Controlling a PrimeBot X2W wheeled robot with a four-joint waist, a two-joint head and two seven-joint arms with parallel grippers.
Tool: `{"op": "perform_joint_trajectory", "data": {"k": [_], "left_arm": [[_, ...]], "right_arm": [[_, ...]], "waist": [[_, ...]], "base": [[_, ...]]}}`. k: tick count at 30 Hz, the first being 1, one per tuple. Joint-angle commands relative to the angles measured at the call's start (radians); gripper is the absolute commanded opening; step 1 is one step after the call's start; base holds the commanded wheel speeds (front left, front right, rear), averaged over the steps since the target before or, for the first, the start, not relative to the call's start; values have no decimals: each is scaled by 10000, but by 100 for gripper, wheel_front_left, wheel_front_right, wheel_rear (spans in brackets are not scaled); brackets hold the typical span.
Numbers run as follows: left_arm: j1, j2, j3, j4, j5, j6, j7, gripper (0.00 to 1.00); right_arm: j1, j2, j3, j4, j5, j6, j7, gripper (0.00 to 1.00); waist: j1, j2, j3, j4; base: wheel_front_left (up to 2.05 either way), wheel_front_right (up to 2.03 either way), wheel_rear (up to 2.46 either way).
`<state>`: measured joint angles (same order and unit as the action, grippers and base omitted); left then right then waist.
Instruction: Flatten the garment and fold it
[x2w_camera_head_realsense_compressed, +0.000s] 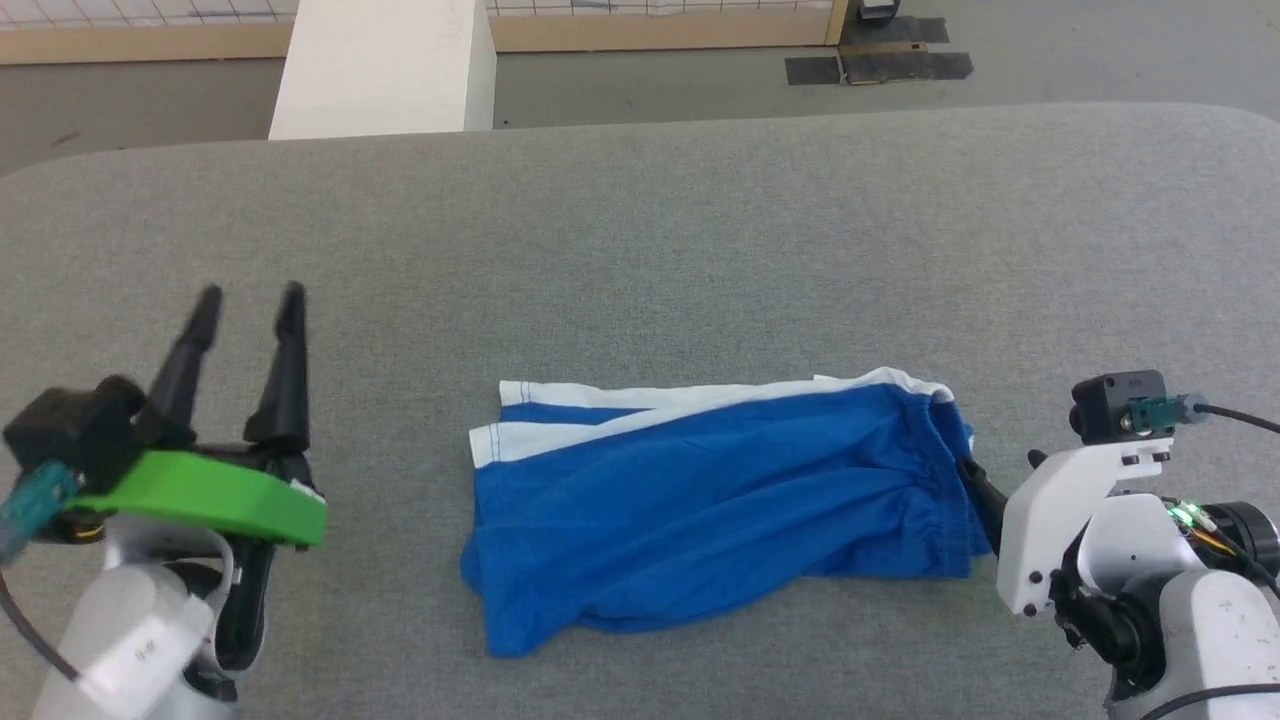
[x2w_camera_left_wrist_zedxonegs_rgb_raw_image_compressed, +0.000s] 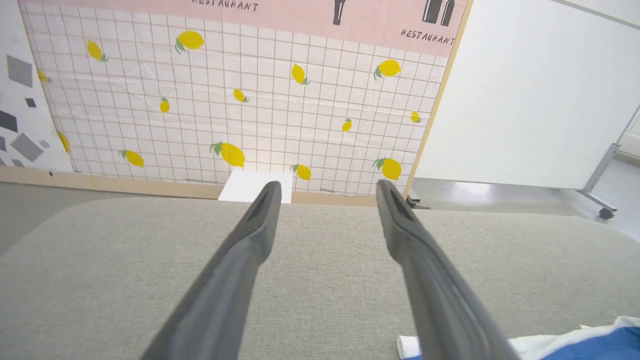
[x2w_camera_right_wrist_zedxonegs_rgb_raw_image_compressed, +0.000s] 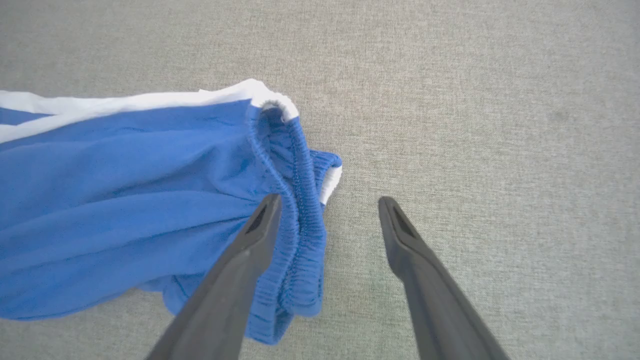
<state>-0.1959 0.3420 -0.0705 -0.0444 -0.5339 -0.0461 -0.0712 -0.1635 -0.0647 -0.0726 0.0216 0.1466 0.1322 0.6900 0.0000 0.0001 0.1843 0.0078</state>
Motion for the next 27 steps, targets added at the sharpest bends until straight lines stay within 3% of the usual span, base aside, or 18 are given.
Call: {"op": "perform_joint_trajectory", "data": {"k": [1, 4, 16, 17, 18, 19, 24, 27], "left_arm": [[-84, 87, 18, 265, 571, -78, -876, 100], [-141, -109, 177, 717, 1267, -102, -1824, 100], [23, -1583, 1628, 140, 2625, -695, -1903, 100], [31, -1641, 1681, 148, 2665, -725, -1903, 100], [56, -1711, 1737, 171, 2706, -755, -1903, 100], [68, -1757, 1777, 180, 2738, -773, -1904, 100], [141, -1926, 1956, 138, 2891, -829, -1904, 100], [154, -1924, 1959, 139, 2902, -839, -1904, 100]], "right_arm": [[50, 81, -42, -110, -87, -15, -41, 100], [-44, 129, -73, -122, -214, -15, 83, 100], [-1102, 143, 332, 1857, -379, -15, 634, 100], [-1132, 143, 353, 1985, -358, -15, 631, 59], [-1172, 143, 390, 2097, -359, -15, 577, 8], [-1195, 143, 402, 2171, -354, -15, 528, 0], [-1301, 92, 202, 2241, -548, -15, 492, 0], [-1440, -397, -75, 2074, -617, -15, 561, 0]], "waist": [[0, -1, 96, 1], [0, -1, 285, 45], [0, -1, 976, 260], [0, -1, 981, 264], [0, -1, 982, 268], [0, -1, 976, 267], [0, -1, 897, 252], [0, -1, 873, 241]], "base": [[0, 0, 0], [0, 0, 0], [0, 0, 0], [0, 0, 0], [0, 0, 0], [0, 0, 0], [0, 0, 0], [0, 0, 0]]}}
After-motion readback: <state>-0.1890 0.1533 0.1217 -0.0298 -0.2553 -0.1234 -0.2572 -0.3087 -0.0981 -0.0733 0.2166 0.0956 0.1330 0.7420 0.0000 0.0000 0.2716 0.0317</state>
